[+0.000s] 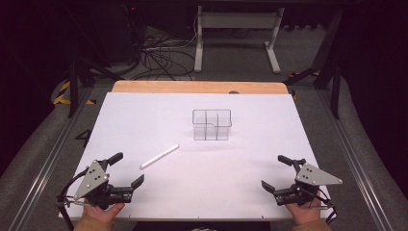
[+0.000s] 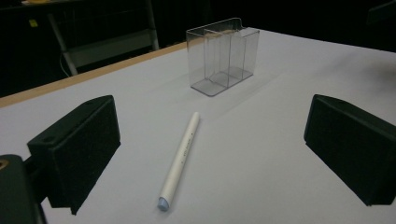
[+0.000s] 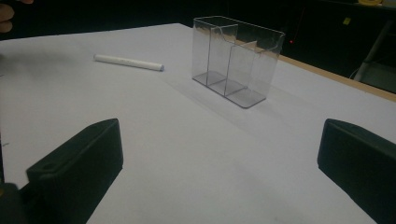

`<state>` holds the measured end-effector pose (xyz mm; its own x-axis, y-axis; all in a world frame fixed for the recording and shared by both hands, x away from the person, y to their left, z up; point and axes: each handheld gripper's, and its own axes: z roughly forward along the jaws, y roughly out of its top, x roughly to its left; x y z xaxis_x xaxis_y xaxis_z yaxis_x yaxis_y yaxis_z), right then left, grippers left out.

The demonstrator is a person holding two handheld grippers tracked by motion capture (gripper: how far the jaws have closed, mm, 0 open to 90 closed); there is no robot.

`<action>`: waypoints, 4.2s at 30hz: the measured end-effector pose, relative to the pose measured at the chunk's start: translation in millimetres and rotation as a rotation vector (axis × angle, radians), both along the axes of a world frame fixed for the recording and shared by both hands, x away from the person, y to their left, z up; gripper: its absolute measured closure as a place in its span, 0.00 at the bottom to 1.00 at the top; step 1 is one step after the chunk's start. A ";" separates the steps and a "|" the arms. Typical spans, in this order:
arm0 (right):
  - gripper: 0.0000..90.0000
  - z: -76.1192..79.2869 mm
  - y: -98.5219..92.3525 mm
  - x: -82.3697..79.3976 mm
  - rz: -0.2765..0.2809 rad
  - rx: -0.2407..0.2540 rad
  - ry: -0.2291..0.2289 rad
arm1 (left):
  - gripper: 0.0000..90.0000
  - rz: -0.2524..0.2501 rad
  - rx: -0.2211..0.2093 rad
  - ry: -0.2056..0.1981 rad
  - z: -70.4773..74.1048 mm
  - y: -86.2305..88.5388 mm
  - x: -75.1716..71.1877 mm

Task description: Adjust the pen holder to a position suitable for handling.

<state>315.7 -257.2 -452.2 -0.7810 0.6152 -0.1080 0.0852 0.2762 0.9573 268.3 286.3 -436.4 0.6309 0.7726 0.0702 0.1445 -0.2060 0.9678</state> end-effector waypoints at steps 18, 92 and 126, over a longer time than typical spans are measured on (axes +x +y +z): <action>0.03 -1.7 -0.3 1.2 0.003 0.020 0.035 | 0.10 0.030 0.007 0.005 1.8 -1.4 0.7; 0.05 -23.9 -4.6 15.9 -0.004 0.013 0.132 | 0.18 -0.079 0.055 0.109 54.9 -49.4 80.1; 0.05 -24.7 -4.2 15.8 0.010 0.010 0.143 | 0.27 -0.131 0.345 0.387 59.9 -72.2 127.0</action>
